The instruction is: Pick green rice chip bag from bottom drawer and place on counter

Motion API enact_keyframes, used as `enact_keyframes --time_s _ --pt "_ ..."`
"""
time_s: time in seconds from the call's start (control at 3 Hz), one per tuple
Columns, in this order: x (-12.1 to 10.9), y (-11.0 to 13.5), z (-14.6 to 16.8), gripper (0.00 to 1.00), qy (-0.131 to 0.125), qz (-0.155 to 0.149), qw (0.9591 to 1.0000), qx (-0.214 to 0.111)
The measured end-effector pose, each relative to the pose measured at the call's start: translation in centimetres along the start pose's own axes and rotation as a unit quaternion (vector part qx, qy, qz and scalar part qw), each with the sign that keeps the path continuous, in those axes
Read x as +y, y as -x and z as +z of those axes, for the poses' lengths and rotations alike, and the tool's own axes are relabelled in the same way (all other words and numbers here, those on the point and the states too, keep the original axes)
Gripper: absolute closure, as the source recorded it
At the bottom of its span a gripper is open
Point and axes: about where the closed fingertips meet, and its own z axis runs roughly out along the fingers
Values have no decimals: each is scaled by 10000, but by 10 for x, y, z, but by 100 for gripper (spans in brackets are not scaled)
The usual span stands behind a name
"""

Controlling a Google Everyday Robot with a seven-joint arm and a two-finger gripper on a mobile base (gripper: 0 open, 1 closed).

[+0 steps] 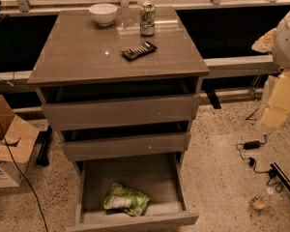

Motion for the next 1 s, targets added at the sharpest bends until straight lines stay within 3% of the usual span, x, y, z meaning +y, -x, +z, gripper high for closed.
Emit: enact_keyframes --time_s 0.33,0.67,1.0 --pt "0 0 0 0 1 1 10000 -3" --pt "1 17 22 0 196 105 9991 -364" --pt "9 47 69 0 437 318 9958 -739"
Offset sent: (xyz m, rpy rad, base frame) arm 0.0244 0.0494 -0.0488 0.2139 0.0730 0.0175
